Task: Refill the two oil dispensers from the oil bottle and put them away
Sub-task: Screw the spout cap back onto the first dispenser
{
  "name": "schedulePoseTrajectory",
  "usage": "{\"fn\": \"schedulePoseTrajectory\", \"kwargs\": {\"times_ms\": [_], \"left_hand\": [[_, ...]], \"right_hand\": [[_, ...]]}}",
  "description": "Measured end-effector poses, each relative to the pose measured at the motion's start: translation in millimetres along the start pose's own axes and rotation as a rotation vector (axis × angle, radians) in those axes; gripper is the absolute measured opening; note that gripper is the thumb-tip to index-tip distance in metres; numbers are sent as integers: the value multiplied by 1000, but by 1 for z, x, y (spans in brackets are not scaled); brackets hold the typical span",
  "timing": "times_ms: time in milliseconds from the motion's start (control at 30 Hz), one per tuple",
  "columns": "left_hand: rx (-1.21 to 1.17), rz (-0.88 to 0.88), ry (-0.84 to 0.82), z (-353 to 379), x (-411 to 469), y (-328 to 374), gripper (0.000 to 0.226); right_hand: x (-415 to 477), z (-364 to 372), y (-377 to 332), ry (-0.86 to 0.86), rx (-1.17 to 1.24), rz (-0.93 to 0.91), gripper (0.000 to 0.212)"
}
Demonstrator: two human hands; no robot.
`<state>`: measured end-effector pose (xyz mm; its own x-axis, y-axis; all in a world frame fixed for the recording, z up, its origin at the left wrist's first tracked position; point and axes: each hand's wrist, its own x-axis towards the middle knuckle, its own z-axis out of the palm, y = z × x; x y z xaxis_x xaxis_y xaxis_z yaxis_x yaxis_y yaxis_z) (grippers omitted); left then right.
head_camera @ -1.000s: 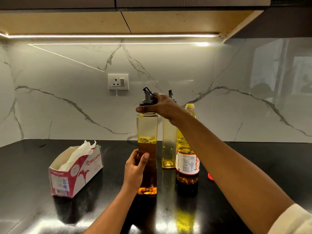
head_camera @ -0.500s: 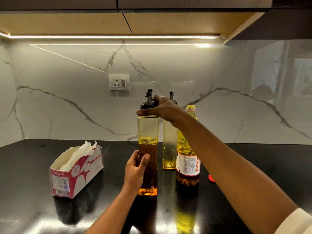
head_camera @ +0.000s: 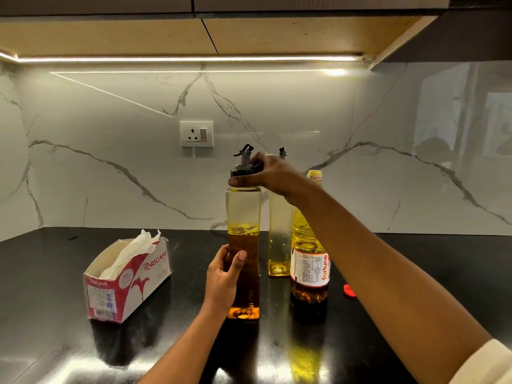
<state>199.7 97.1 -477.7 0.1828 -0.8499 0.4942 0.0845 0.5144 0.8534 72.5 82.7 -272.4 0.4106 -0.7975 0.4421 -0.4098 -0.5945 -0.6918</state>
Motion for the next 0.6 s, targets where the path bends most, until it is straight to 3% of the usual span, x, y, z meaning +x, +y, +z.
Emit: {"fn": "schedulePoseTrajectory", "kwargs": {"times_ms": [67,133,167,267,400,500,600], "left_hand": [[0,-1,-1,0,-1,1,84],[3,-2,-1,0,-1,1,85],[7,-1,0,0,0,1,85],[6,2,0,0,0,1,85],[2,6,3,0,-1,2,86],[-3,-1,0,1,-1,3,85],[-10,-9,-1,0,-1,2,83]], "right_hand": [[3,5,-4,-35,-24,55,71],[6,2,-5,-170,97,136,85],[6,-3,-6,-227,162,150,82],[8,-17,3,-335,336,117,43],[7,-8,6,-132,123,50,37],[3,7,-2,1,-132,11,64],[4,2,-3,-180,103,87,97]]}}
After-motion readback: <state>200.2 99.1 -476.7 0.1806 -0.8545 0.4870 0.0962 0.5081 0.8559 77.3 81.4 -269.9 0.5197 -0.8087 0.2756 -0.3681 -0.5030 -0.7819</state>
